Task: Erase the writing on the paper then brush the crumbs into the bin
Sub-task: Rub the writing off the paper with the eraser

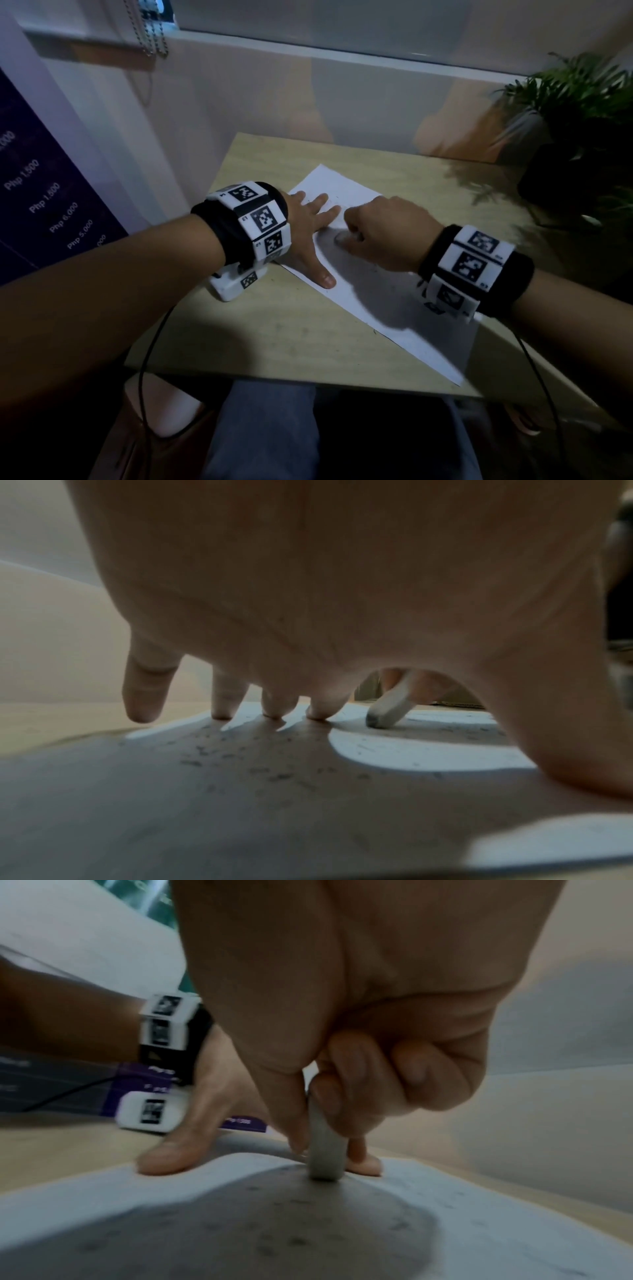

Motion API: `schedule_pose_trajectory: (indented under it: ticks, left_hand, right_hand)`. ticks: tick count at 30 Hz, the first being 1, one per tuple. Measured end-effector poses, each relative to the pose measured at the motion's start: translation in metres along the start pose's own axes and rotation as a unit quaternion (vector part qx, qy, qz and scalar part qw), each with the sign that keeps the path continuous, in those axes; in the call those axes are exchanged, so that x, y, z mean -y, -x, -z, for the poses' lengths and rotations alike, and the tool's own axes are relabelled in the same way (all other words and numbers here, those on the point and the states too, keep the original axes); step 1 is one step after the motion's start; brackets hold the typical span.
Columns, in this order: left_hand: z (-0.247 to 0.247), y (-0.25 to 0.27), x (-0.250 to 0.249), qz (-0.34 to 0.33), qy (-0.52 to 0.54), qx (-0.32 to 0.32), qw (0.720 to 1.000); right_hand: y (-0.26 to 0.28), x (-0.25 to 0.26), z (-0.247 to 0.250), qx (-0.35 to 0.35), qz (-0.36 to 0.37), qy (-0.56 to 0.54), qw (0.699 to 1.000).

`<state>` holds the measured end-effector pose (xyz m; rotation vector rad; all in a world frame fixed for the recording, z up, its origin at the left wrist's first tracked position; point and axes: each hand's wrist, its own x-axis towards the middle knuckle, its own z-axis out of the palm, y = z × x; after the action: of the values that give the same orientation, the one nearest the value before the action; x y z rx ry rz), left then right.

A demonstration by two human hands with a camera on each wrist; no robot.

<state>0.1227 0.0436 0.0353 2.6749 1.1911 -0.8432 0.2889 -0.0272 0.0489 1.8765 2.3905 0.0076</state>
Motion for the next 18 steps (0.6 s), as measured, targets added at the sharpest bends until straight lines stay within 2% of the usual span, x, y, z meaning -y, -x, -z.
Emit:
schedule_pose_trajectory:
  ticks: [2,4,6,8,10,12,15,18]
  left_hand:
    - [0.003,0.002,-0.002,0.006,0.003,0.004,1.0]
    - [0.004,0.003,-0.001,0.01,0.006,0.007,1.0]
    - [0.002,0.002,0.0,0.011,0.005,0.006,1.0]
    - [-0.001,0.002,0.0,0.012,0.007,0.002,1.0]
    - [-0.001,0.002,-0.002,0.009,0.009,-0.008,1.0]
    - [0.0,0.0,-0.004,0.008,0.012,-0.016,1.0]
    - [-0.001,-0.004,-0.003,0.01,0.015,-0.013,1.0]
    - [-0.003,-0.002,0.001,0.008,0.018,-0.009,1.0]
  right_hand:
    - [0.008,0.009,0.0,0.012,0.041,-0.024,0.999]
    - [0.005,0.003,0.004,0.045,0.052,-0.083,0.994]
    - [-0.005,-0.012,0.008,0.062,0.019,-0.093,0.994]
    - [-0.012,-0.019,0.008,0.031,-0.035,-0.065,0.997]
    - [-0.01,-0.008,0.005,0.005,-0.051,-0.013,0.999]
    - [-0.001,0.011,0.0,-0.008,-0.014,-0.003,1.0]
    - [0.005,0.016,0.004,0.019,0.046,-0.08,0.996]
    - [-0.013,-0.011,0.008,0.06,0.004,-0.088,0.994]
